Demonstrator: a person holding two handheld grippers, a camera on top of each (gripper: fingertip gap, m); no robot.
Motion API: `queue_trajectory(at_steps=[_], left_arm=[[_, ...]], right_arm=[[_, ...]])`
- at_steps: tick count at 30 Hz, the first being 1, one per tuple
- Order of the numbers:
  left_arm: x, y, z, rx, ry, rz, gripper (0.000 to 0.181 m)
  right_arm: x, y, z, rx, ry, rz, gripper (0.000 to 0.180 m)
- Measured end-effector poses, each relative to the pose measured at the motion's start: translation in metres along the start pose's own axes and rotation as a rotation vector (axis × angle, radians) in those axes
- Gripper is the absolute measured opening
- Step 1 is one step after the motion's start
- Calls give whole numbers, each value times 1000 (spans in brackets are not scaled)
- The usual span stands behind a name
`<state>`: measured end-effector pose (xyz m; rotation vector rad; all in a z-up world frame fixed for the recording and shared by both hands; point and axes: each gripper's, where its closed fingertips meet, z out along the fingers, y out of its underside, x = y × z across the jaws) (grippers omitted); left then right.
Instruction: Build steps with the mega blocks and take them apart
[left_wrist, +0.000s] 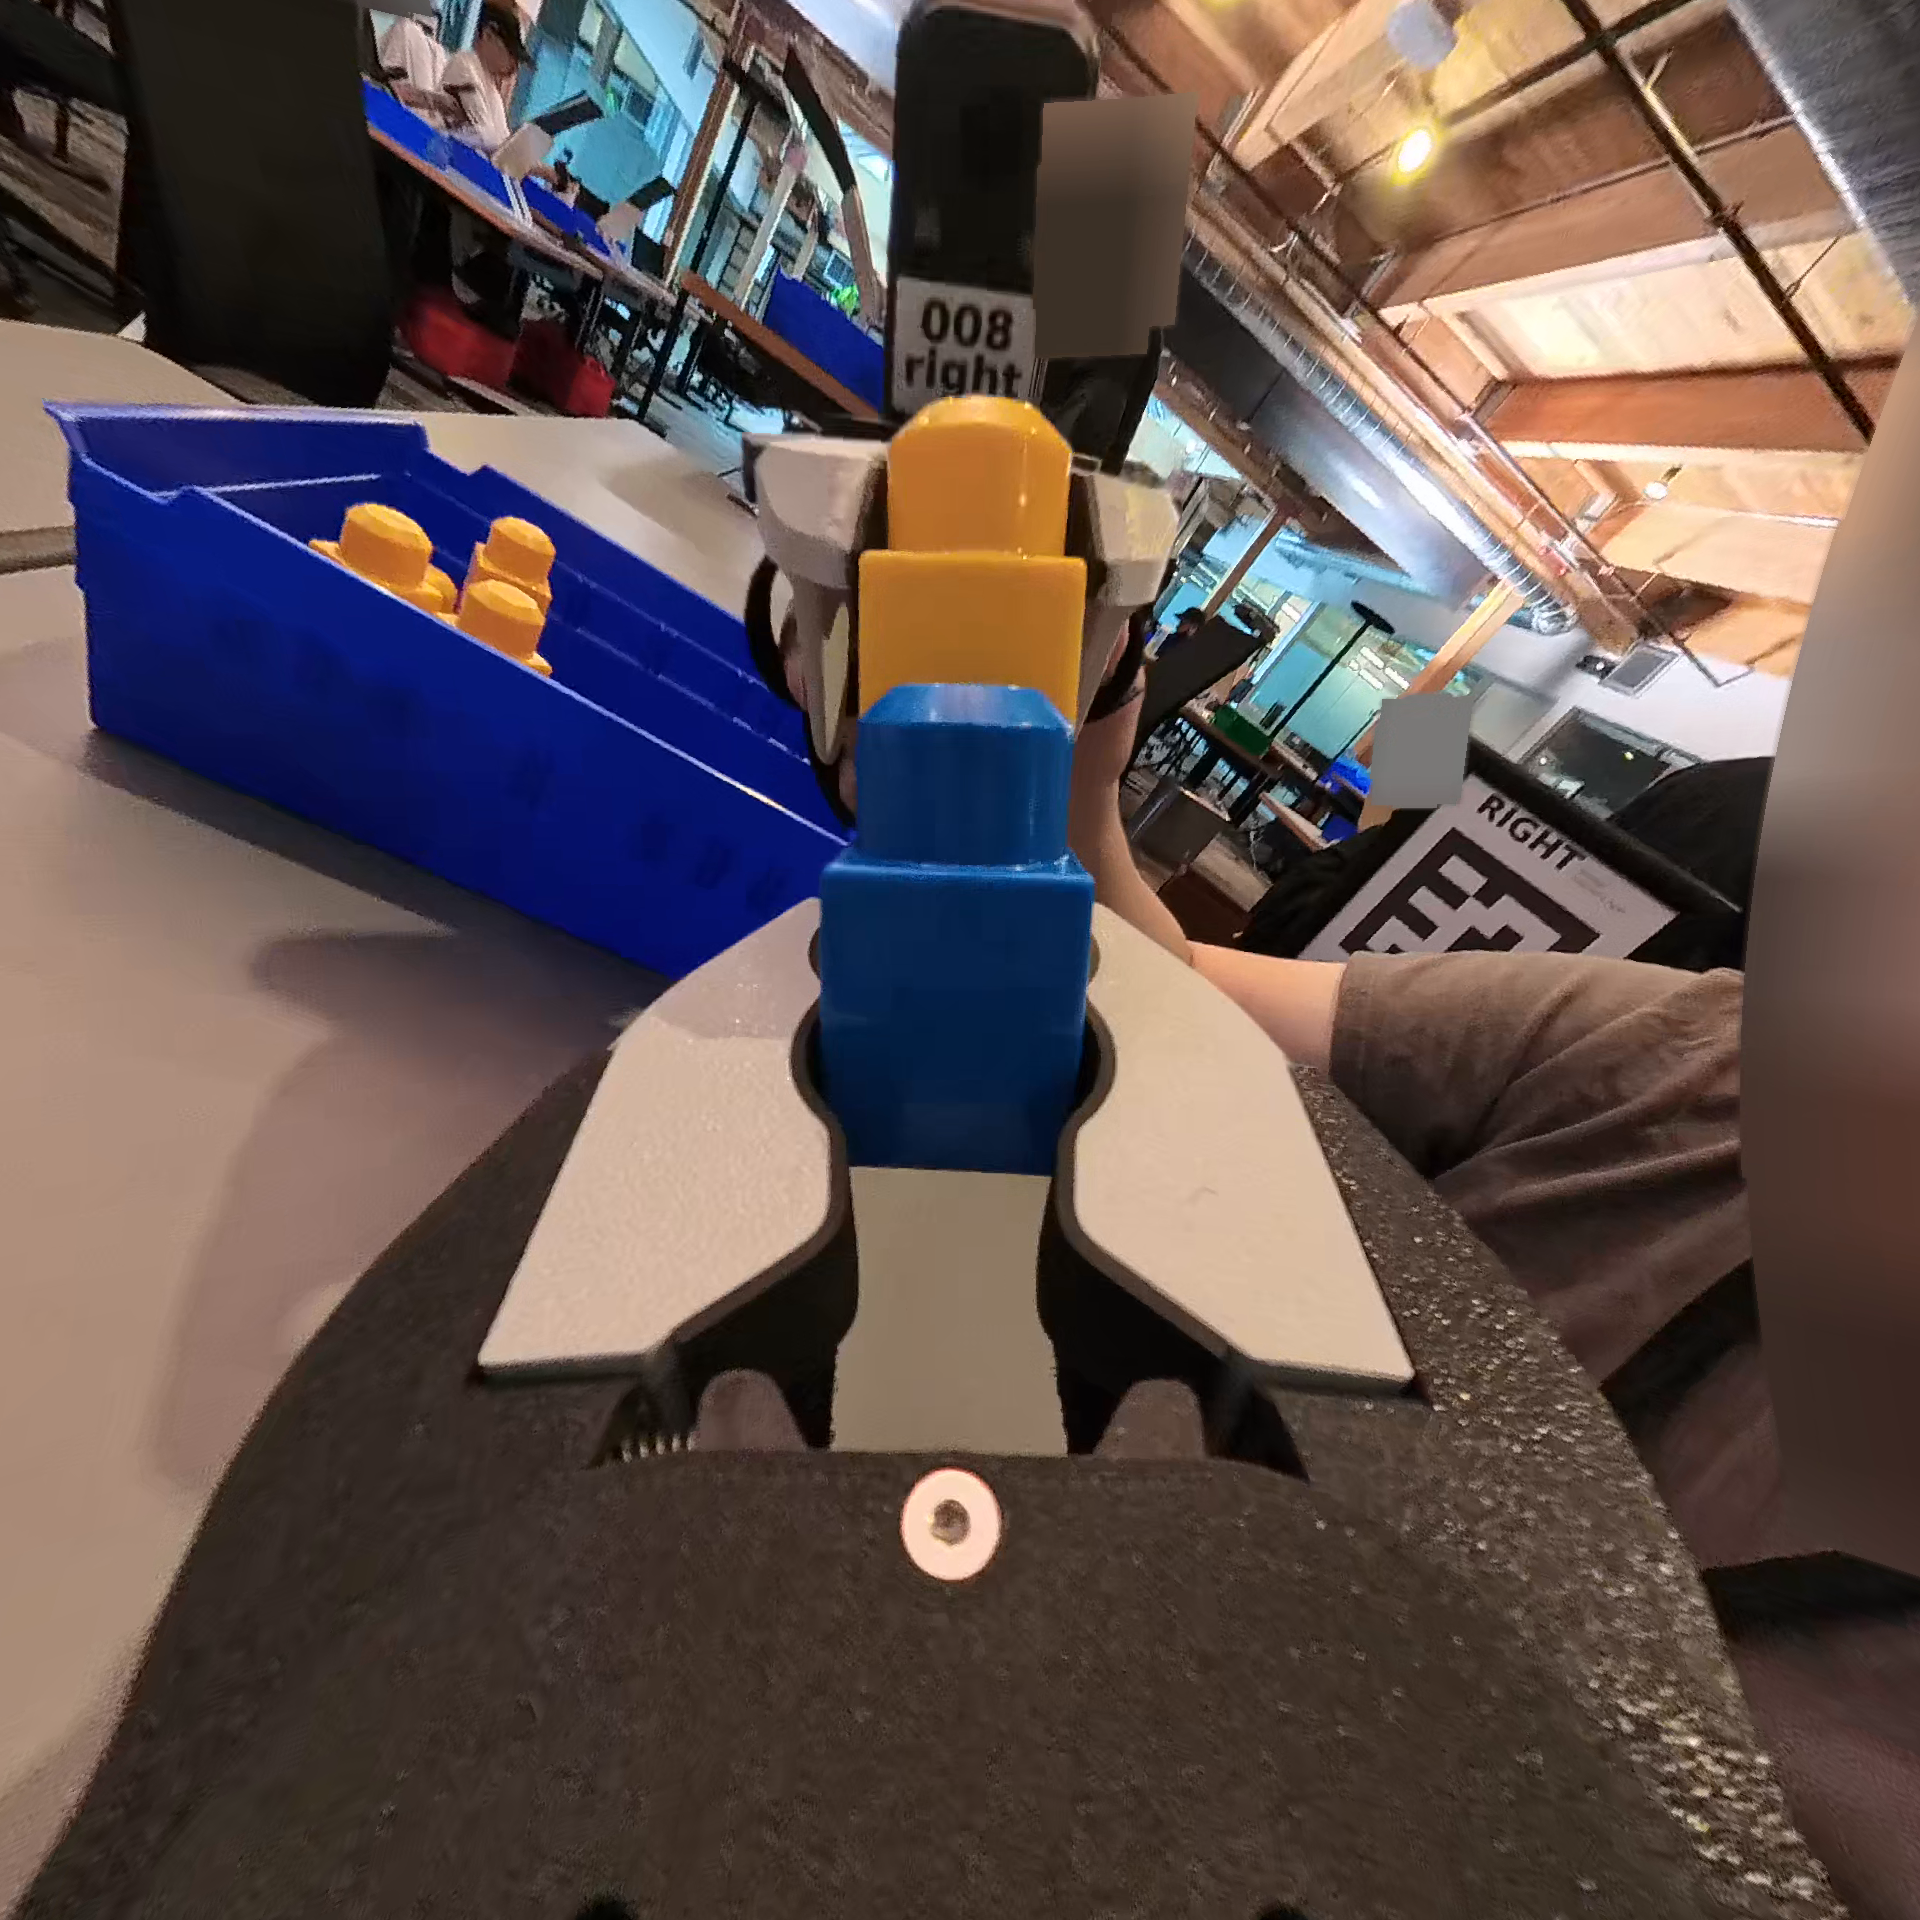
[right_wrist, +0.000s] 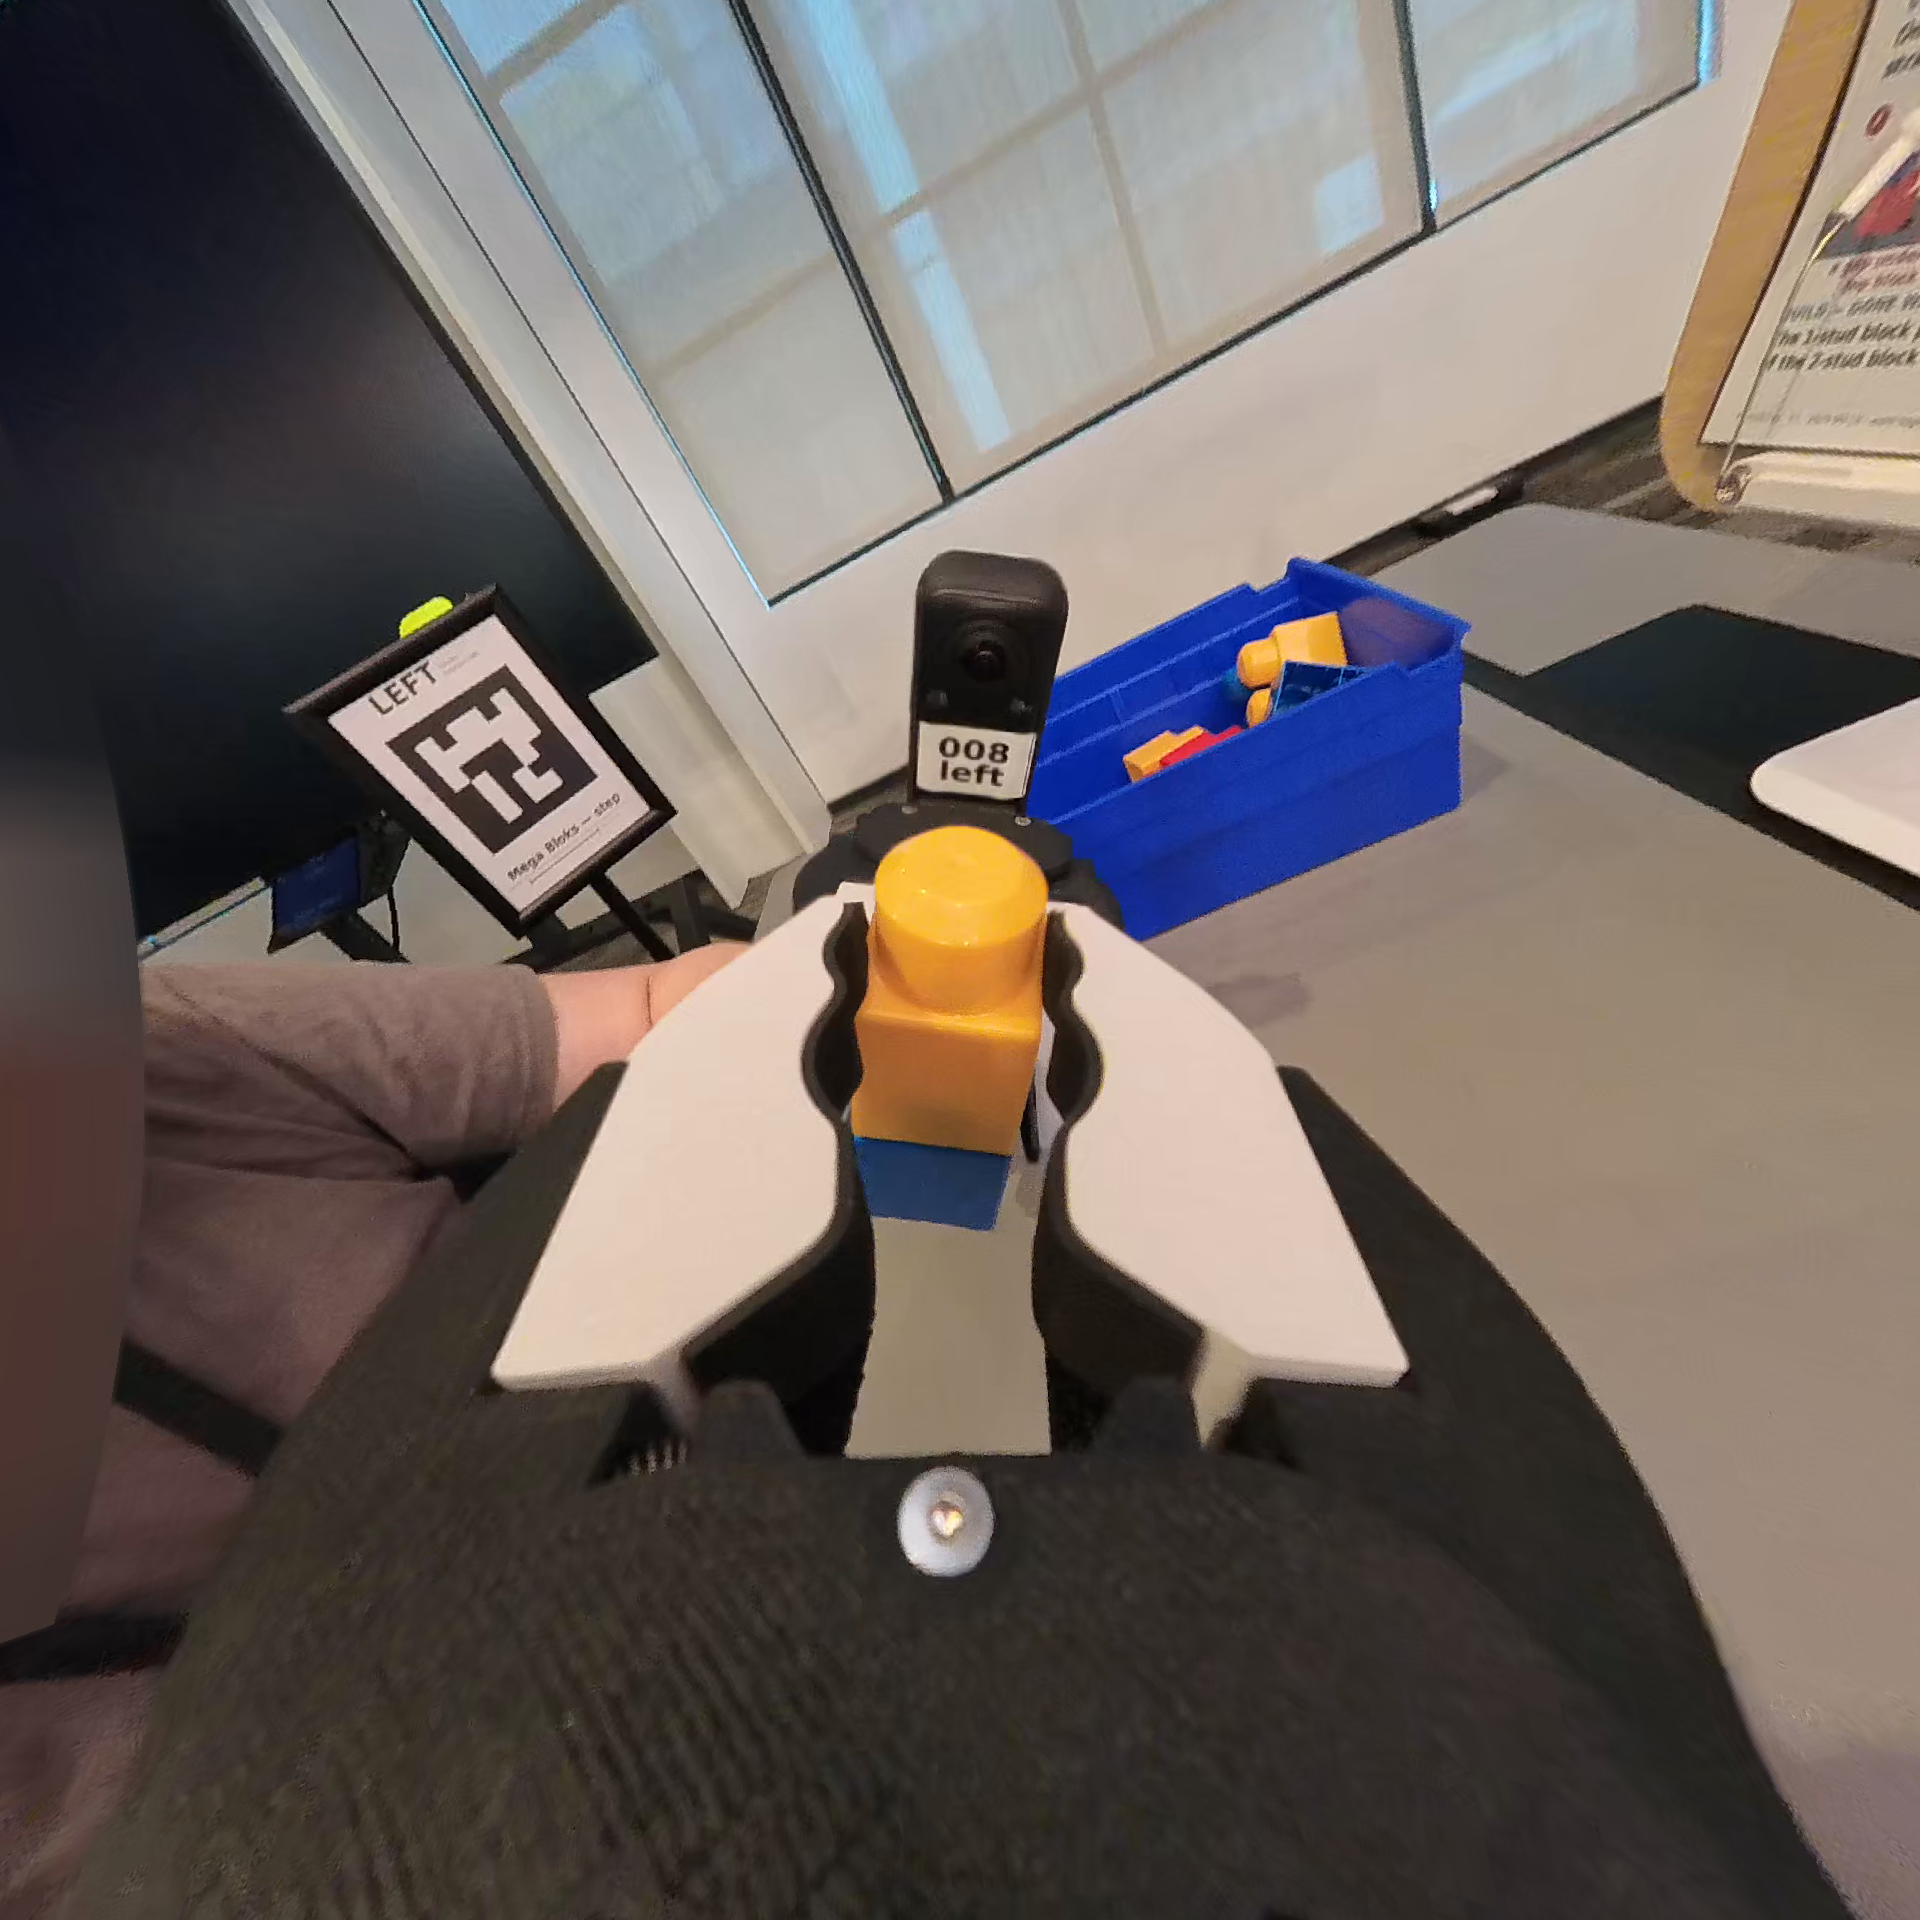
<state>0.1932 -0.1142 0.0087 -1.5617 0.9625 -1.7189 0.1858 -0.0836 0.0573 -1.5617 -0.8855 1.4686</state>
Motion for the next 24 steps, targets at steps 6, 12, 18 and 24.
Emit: queue_trajectory(at_steps=[6, 12, 18, 24], left_arm=[[-10, 10, -7, -128, -35, 30, 40], [-10, 22, -8, -262, -73, 79, 40], [-9, 25, -8, -276, -56, 44, 40], [-9, 18, -11, -227, -53, 22, 40]], right_arm=[[7, 9, 3, -49, 7, 35, 34], [6, 36, -11, -313, 14, 53, 35], [5, 51, -14, -414, -3, 52, 35], [6, 51, -11, -392, -19, 62, 35]])
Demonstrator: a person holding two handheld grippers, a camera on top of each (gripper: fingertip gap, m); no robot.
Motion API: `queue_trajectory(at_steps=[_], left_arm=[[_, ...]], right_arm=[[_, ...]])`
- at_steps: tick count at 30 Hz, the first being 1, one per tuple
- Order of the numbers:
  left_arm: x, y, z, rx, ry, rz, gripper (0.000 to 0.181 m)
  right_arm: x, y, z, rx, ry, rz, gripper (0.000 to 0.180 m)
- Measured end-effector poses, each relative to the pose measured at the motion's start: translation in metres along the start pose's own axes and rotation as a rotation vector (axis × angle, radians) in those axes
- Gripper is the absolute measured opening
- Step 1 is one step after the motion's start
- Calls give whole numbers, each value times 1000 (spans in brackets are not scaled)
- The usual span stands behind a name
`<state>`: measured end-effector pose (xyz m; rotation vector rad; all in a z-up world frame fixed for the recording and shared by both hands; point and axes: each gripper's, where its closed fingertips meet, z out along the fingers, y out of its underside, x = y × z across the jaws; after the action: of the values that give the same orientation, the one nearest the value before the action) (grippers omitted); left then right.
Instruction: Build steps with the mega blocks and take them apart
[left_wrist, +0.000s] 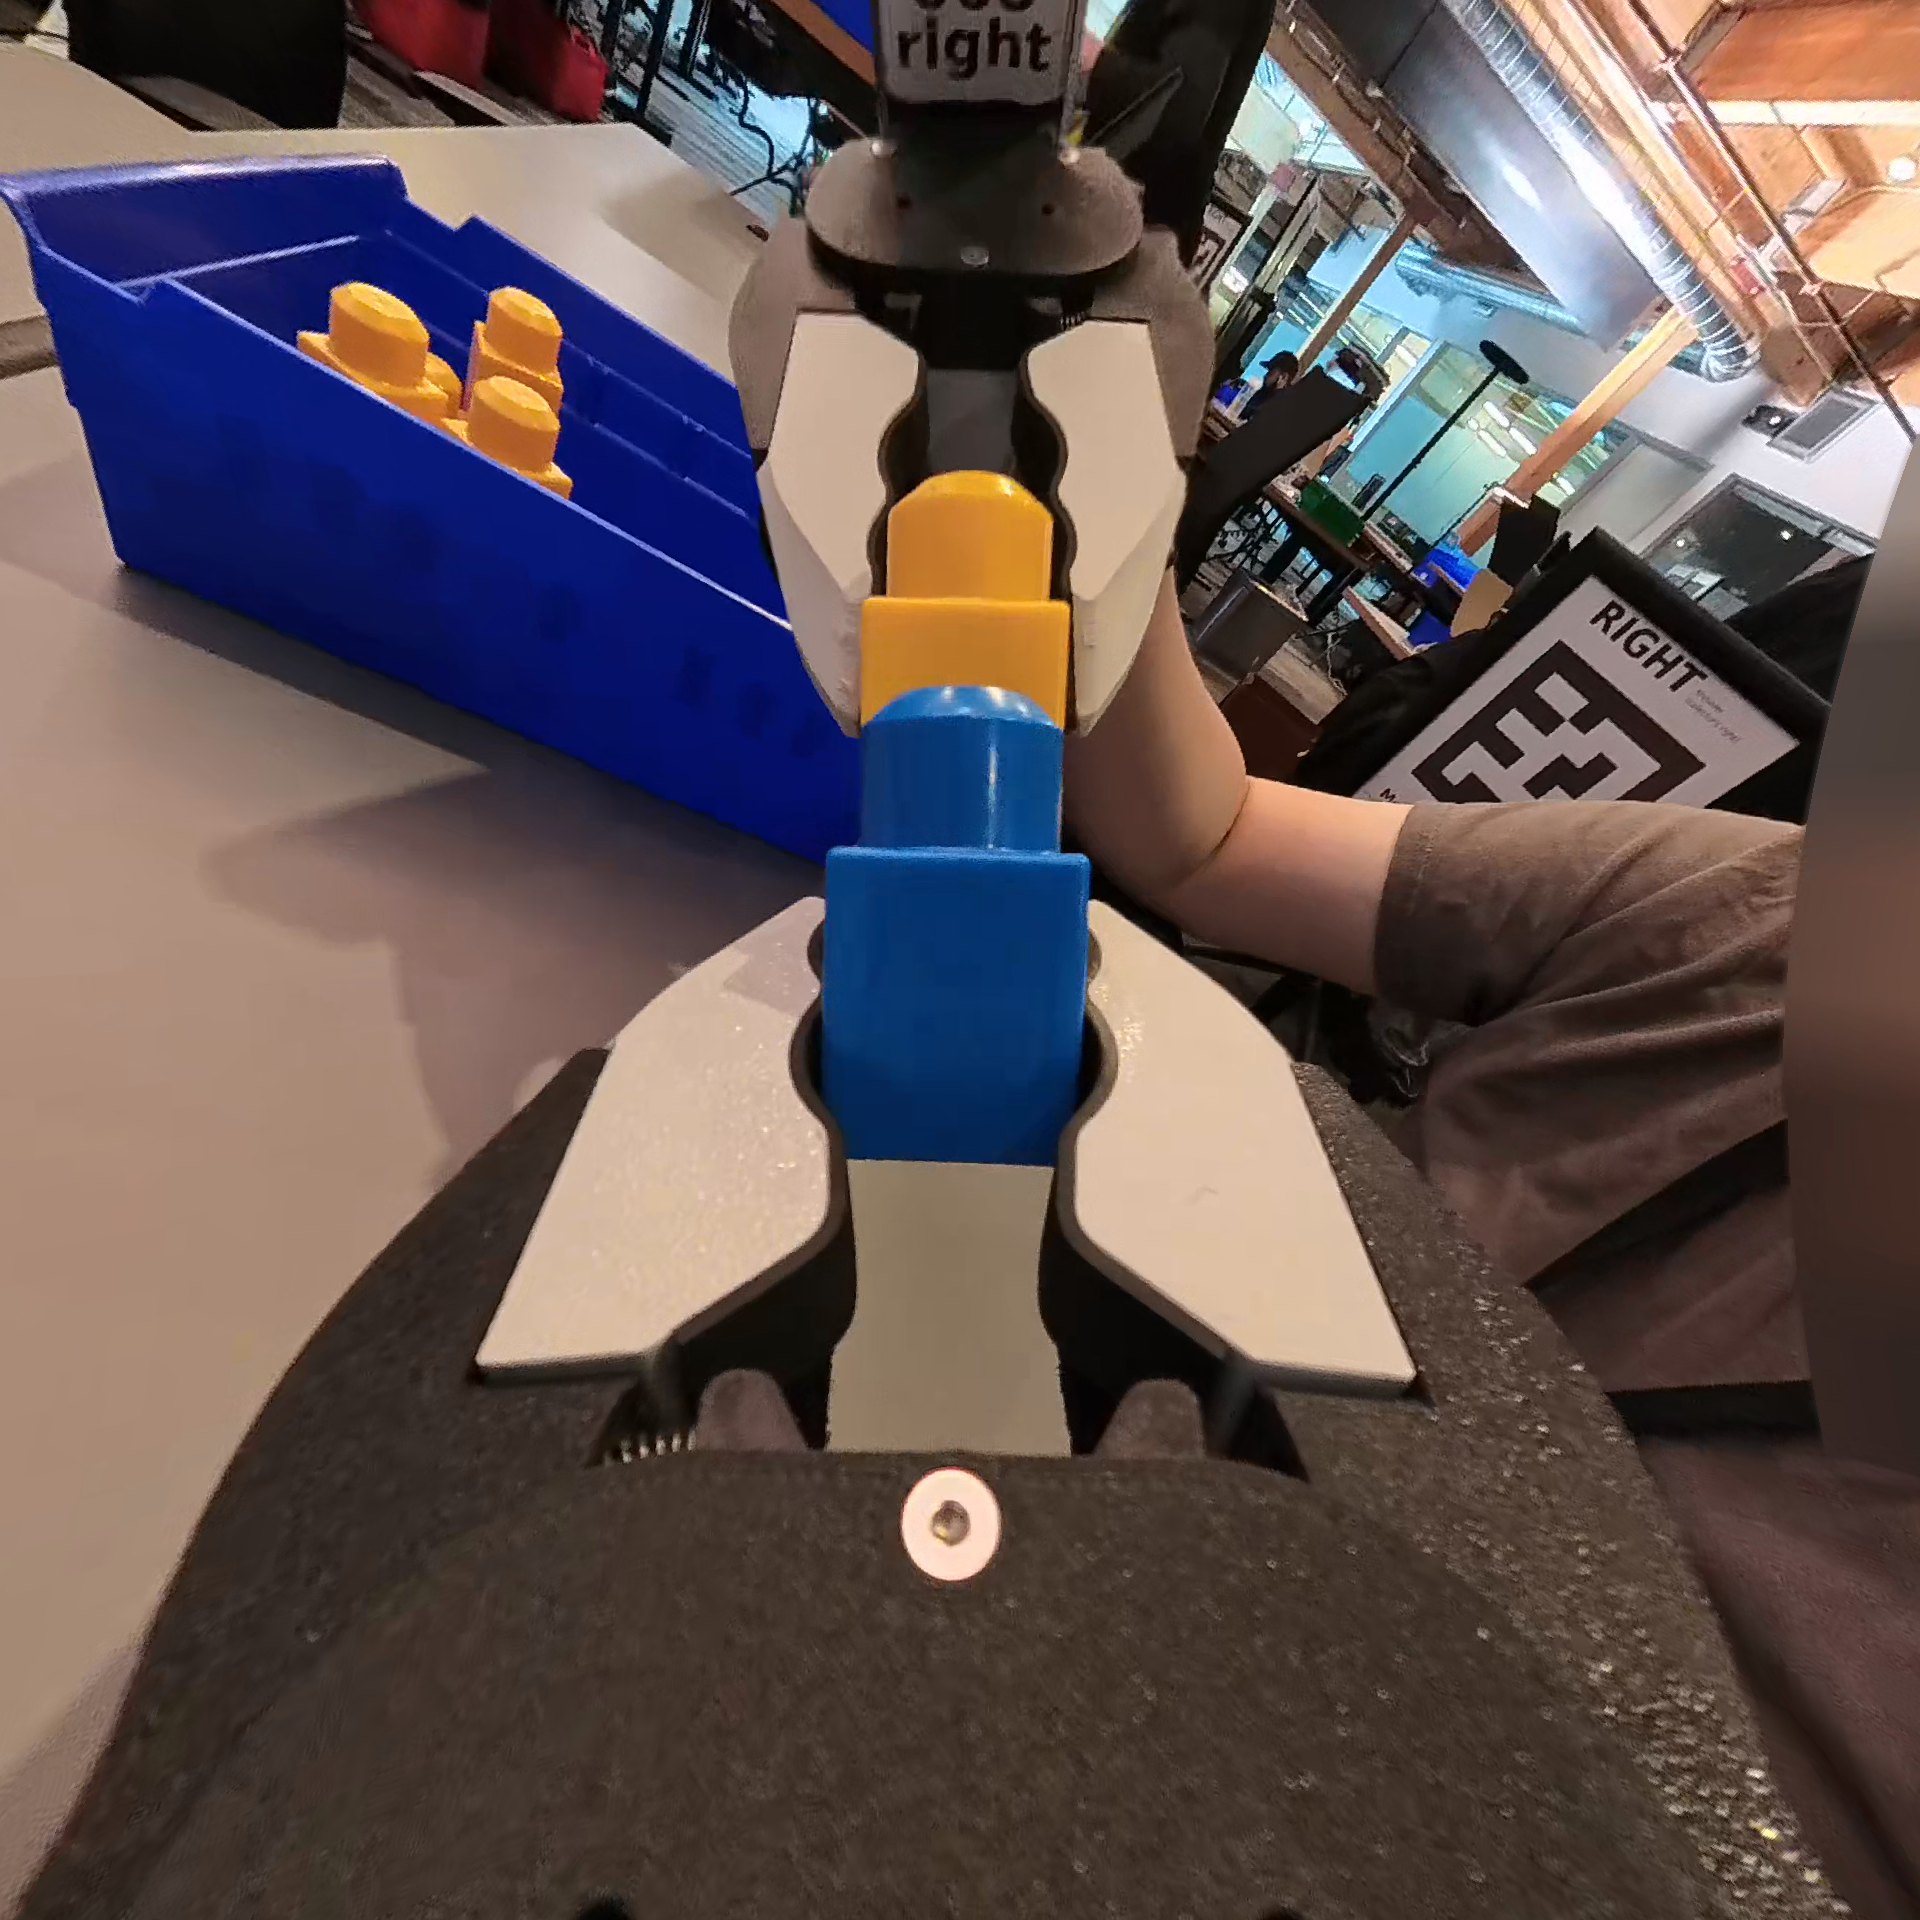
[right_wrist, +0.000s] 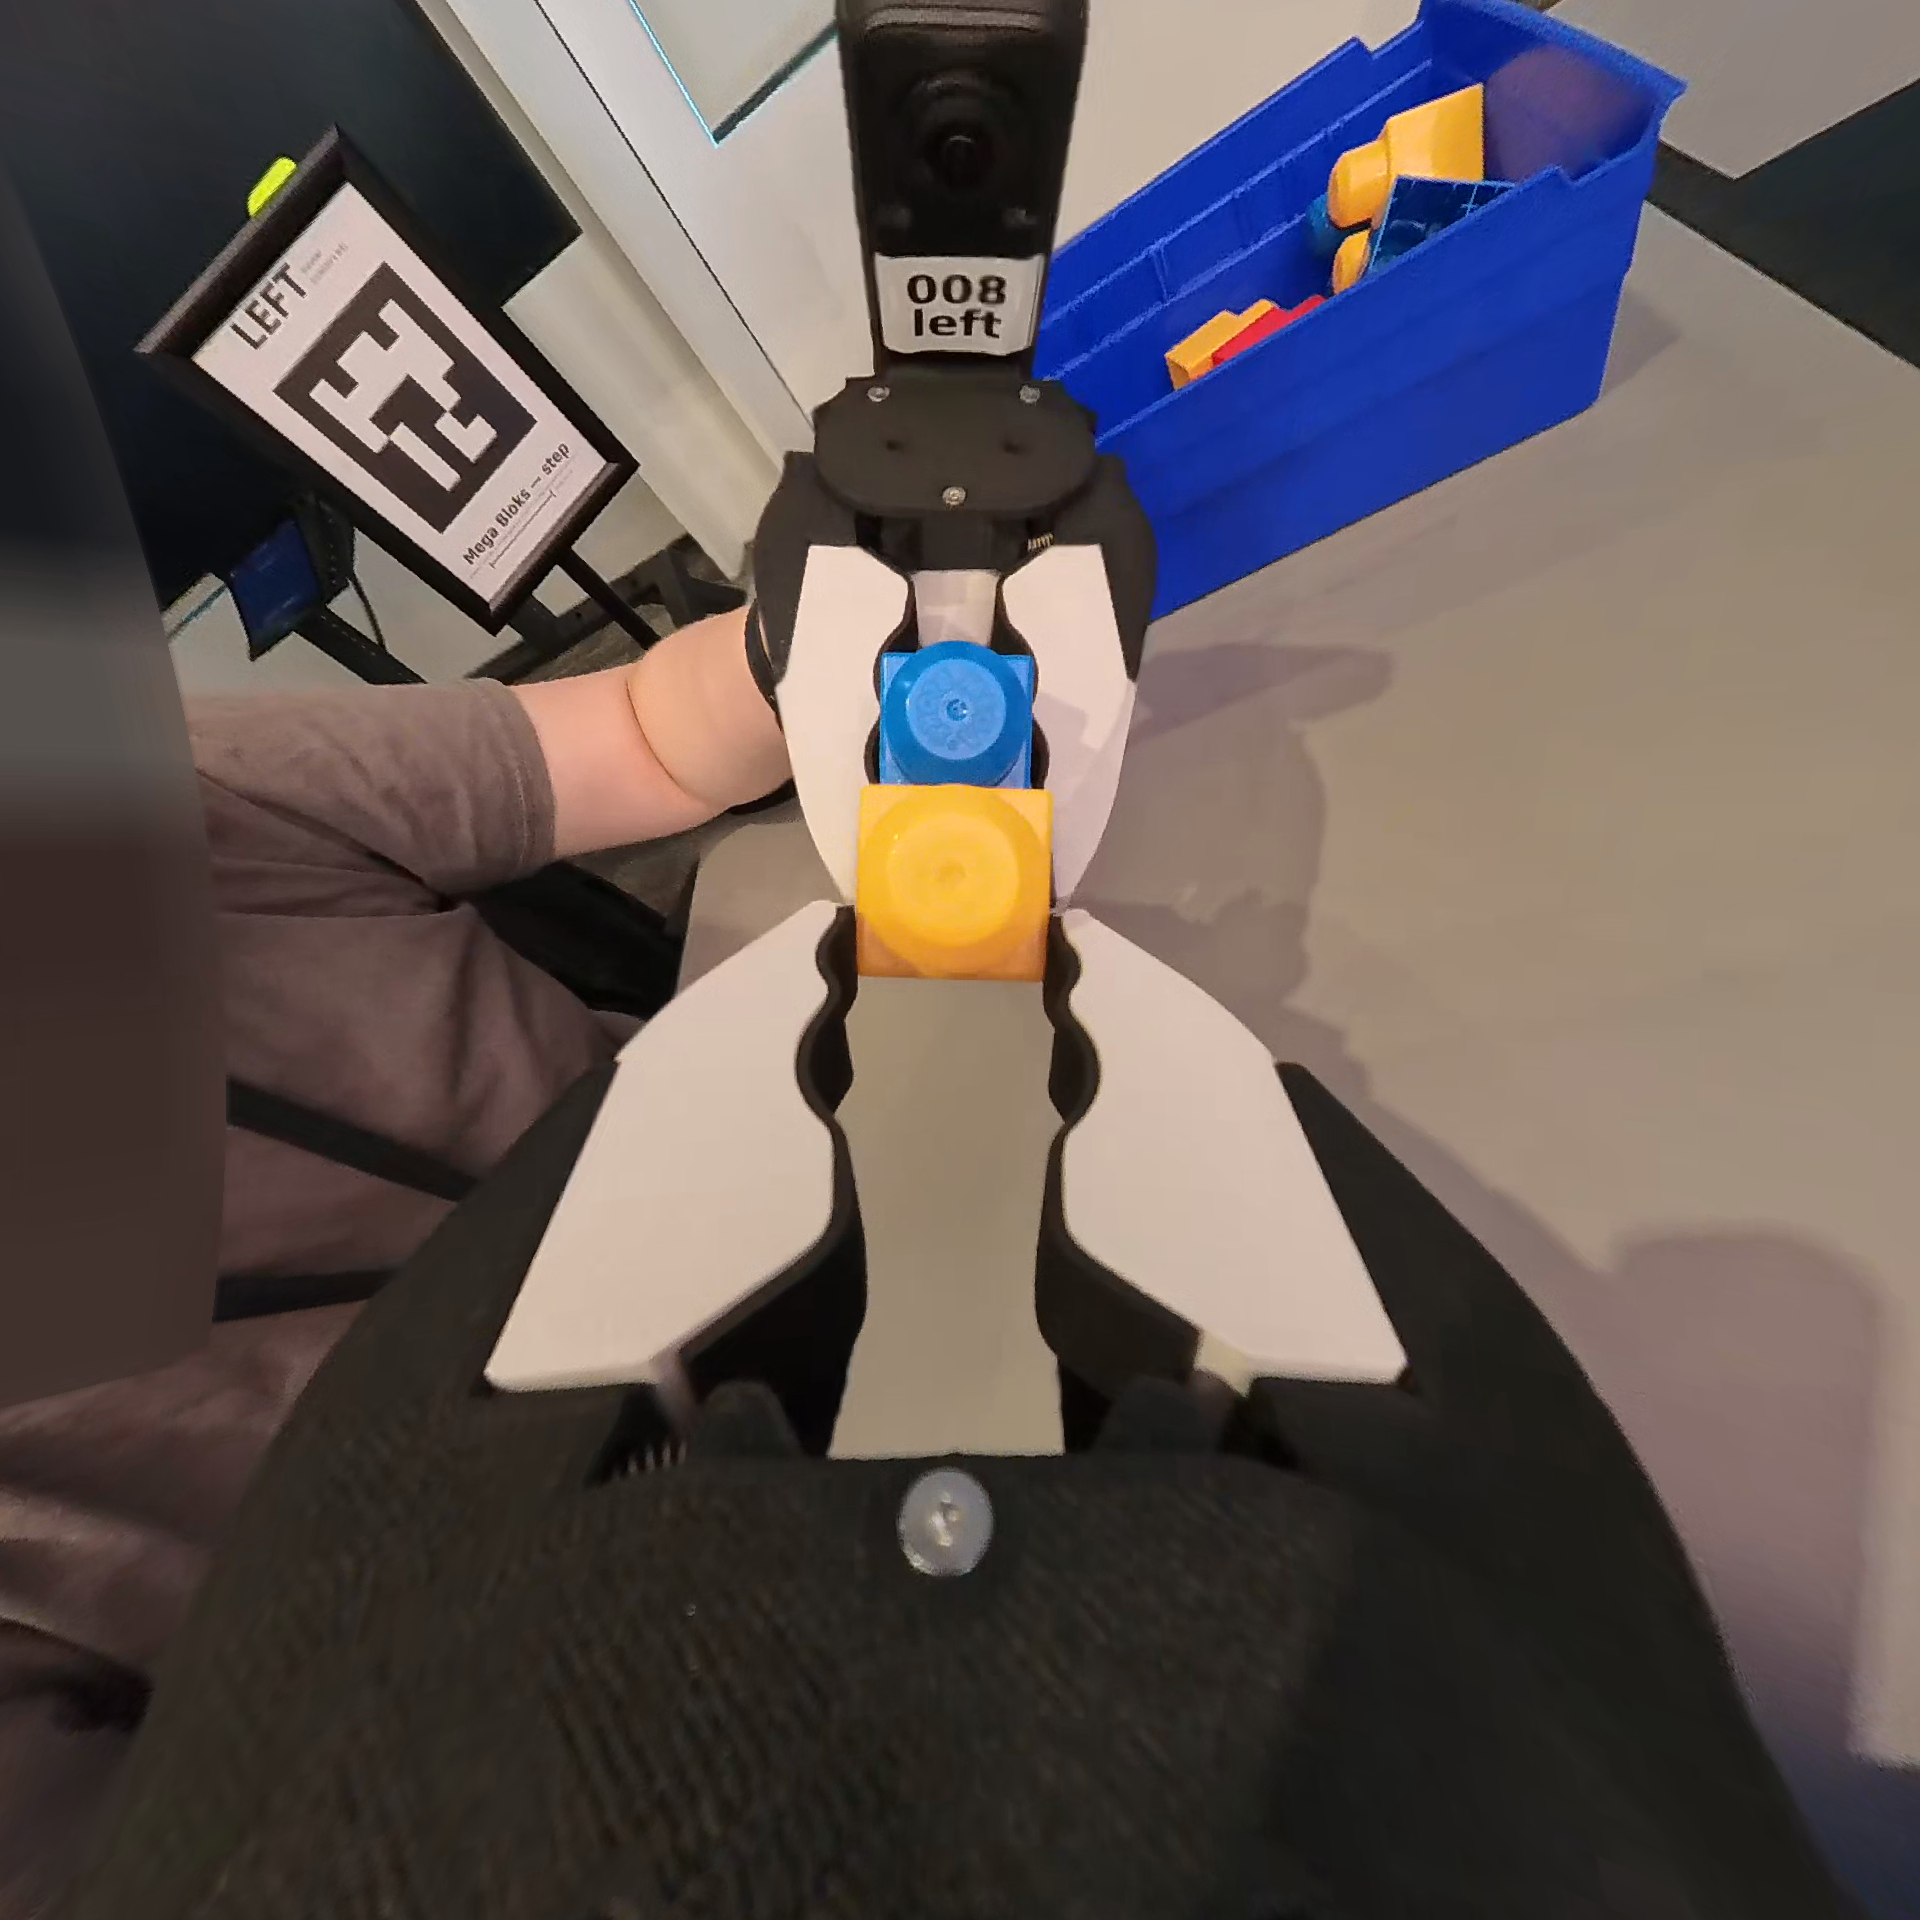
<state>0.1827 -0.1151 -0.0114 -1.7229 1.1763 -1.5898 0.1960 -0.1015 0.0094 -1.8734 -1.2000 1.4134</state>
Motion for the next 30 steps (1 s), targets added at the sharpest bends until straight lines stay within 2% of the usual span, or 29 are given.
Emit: queue_trajectory(at_steps=[3, 6, 8, 11, 14, 18, 20, 24, 27, 30], left_arm=[[4, -6, 0, 28, 22, -31, 40], [0, -16, -9, 100, 3, -39, 41], [3, -32, -19, 198, 31, -56, 41], [4, -43, -27, 252, 3, -24, 43], [-2, -50, -33, 312, -64, -6, 54], [-5, -52, -33, 370, -67, -10, 44], [-3, -51, -30, 386, -36, -17, 36], [1, -48, -30, 326, -24, 7, 36], [5, -44, -29, 273, -20, 26, 36], [6, -39, -25, 217, -38, 50, 36]], right_arm=[[-4, -2, 9, 33, -72, 36, 37], [1, 2, 23, 26, -59, 12, 37], [1, -12, 26, 130, -84, 26, 37], [0, -24, 29, 257, -135, 59, 37], [1, -39, 21, 418, -190, 110, 37], [8, -45, 13, 513, -155, 82, 37], [6, -44, 16, 509, -153, 62, 37], [3, -42, 16, 456, -143, 4, 37], [4, -41, 6, 392, -76, -56, 50], [-1, -32, 2, 289, -72, -93, 36]])
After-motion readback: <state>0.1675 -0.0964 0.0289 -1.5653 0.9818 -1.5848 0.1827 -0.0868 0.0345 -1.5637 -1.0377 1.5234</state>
